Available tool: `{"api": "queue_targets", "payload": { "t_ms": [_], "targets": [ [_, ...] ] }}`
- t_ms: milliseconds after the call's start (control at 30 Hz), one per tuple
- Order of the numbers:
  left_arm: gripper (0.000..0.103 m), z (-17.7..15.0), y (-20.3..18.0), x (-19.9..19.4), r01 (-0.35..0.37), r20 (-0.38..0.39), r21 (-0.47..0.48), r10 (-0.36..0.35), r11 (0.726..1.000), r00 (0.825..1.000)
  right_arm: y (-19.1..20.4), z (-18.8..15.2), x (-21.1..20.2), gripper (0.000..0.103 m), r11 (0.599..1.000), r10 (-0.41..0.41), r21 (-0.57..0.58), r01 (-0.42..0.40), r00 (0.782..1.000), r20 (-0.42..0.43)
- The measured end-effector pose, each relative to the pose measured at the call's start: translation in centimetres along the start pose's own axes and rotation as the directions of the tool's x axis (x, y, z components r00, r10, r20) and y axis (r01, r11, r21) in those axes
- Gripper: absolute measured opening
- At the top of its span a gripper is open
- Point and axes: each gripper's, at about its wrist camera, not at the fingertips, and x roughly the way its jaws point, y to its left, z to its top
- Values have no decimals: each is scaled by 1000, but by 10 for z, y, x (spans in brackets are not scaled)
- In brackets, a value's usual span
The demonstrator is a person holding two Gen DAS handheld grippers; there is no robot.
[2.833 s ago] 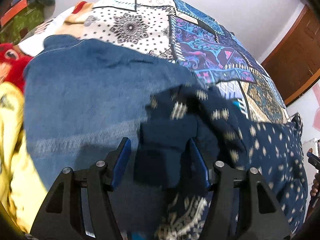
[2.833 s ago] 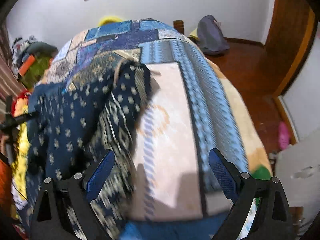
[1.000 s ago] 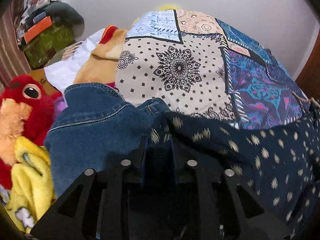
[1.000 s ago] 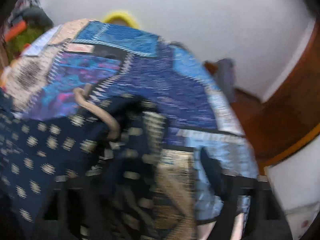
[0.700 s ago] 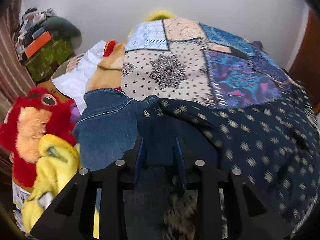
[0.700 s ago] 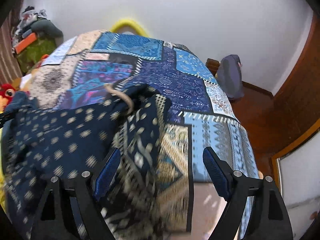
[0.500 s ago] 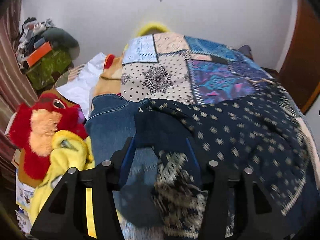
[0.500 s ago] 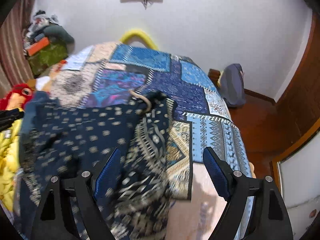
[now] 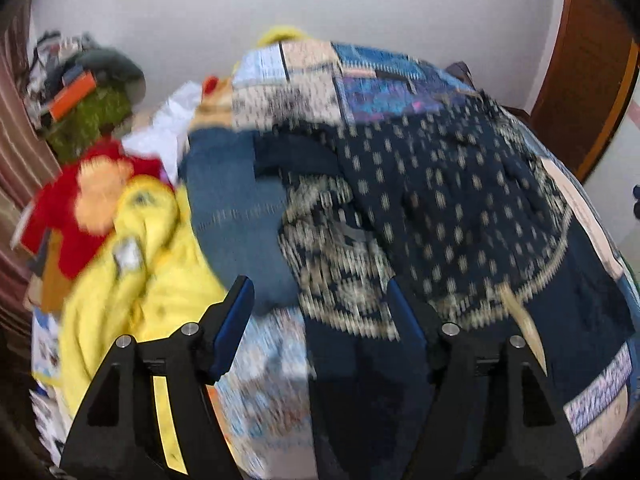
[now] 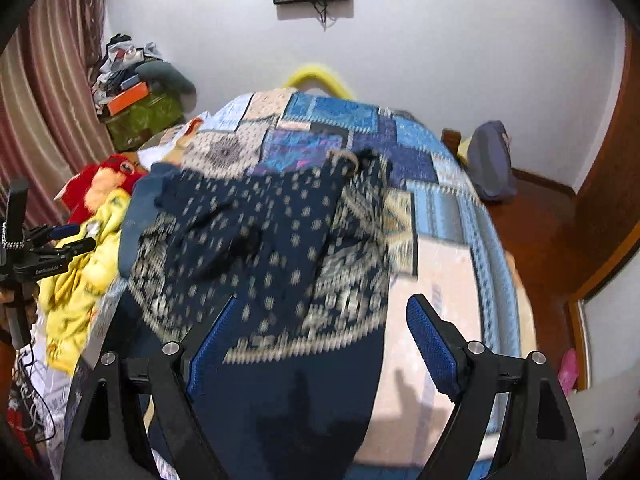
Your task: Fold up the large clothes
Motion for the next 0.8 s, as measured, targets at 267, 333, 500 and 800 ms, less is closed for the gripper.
{"api": "queue_targets", "payload": {
  "t_ms": [267,333,500,800],
  "targets": [
    [68,-78,5,18,94,-146,-81,-105,992,984,-4,-76,12,84,999,24,43,-18,989,-143],
    [68,-94,6,24,124,-186,-110,-143,986,972,-6,-92,16,84,997,49,62,-39,983,-175],
    [68,-131,11,39,212,-254,-239,-272,948,928,-11,-121,21,83,991,94,109,-71,971,-219],
    [44,-160,-15,38,280,-248,-242,-338,929,908,-7,-134,20,43,974,200,147,-175,963,-179]
  ]
}}
